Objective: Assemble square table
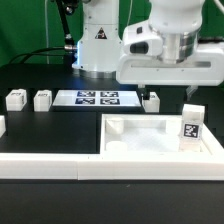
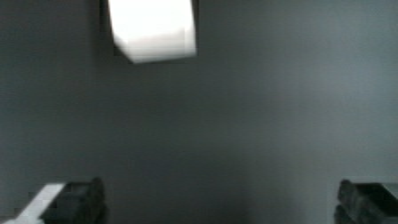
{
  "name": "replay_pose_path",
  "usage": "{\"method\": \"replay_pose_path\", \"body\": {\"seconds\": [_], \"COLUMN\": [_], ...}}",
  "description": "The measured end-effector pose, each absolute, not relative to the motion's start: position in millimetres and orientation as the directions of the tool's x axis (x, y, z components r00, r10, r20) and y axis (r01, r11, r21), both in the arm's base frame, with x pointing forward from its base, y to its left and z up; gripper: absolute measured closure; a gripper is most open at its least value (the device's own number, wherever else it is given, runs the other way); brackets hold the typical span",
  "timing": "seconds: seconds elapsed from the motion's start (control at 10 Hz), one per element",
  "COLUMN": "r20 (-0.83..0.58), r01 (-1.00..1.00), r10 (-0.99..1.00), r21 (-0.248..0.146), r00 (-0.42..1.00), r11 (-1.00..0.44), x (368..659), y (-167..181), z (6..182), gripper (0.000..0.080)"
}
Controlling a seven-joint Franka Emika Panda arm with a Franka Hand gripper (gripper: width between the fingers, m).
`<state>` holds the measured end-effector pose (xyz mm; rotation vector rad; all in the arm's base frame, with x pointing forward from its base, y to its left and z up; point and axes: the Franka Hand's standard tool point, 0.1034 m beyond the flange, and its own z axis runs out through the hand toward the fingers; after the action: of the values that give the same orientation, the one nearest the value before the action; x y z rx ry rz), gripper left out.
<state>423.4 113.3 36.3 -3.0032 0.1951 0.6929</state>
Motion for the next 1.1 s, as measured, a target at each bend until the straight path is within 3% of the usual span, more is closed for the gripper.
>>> {"method": "replay_pose_path", "body": {"seconds": [0.2, 0.6, 0.8, 1.1], "r20": [-0.543, -0.735, -0.745, -0.775], "r01": [-0.141, -0.155, -0.154, -0.186], "r10": [-0.118, -0.121, -0.128, -0.138], "r21": [-0.001, 0.022, 0.034, 0.027], "r00": [0.831, 0.668, 0.655, 0.617], "r11": [-0.990, -0.988, -0.988, -0.982], "x": [394, 394, 386, 379], "y": [110, 103, 106, 105], "z": [30.3, 25.2, 11.6, 9.2], "gripper": [0.0150, 0.0150, 0.0150, 0.0150]}}
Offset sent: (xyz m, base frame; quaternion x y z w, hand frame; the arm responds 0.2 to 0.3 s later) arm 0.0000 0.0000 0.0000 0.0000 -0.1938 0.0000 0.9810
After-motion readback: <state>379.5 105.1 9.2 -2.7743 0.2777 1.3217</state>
